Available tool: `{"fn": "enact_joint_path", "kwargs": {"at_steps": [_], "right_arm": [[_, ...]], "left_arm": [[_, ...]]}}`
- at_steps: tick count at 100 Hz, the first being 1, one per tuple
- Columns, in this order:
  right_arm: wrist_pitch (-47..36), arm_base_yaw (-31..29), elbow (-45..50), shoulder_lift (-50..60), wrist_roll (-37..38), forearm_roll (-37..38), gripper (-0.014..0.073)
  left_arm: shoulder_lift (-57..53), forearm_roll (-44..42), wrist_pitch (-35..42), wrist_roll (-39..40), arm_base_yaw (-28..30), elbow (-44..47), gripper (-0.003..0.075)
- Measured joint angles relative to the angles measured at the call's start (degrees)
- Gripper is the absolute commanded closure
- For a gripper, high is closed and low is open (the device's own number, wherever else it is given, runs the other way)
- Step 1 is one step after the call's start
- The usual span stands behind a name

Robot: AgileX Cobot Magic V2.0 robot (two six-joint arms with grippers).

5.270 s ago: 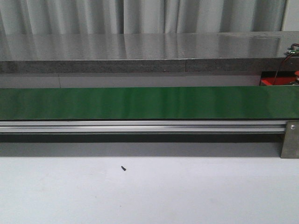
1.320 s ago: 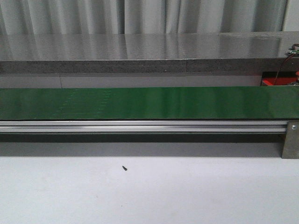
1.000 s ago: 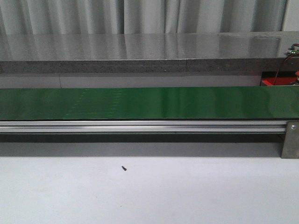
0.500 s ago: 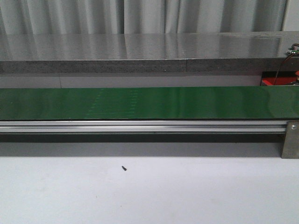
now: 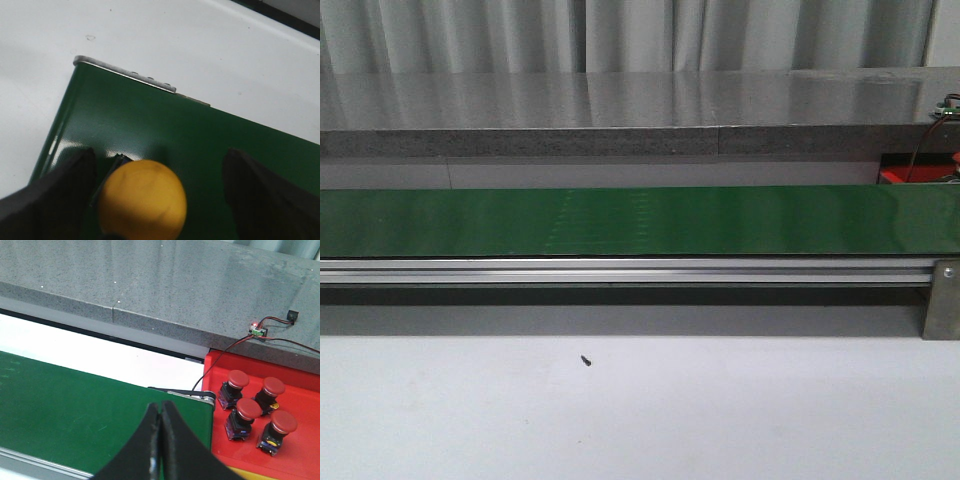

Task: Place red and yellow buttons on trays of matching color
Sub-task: 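Carry the yellow button over the belt, lower it and open the left gripper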

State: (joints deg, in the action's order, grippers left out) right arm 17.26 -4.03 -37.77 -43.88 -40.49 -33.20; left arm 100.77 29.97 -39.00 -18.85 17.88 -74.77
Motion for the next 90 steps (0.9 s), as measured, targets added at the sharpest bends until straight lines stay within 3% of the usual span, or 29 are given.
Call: {"fn": "enact_joint_path", "kwargs": {"at_steps": [45,90], "right_arm": [[0.00,0.00,0.00,0.00,0.00,0.00,0.0662],[0.00,0.00,0.00,0.00,0.00,0.00,0.0662]], "left_arm": [[-6.60,0.47,1.07,0.00,0.23,-1.58,0.0183],[-3.11,-1.26,8.61,0.00,9.90,-7.44,0.0183]]}}
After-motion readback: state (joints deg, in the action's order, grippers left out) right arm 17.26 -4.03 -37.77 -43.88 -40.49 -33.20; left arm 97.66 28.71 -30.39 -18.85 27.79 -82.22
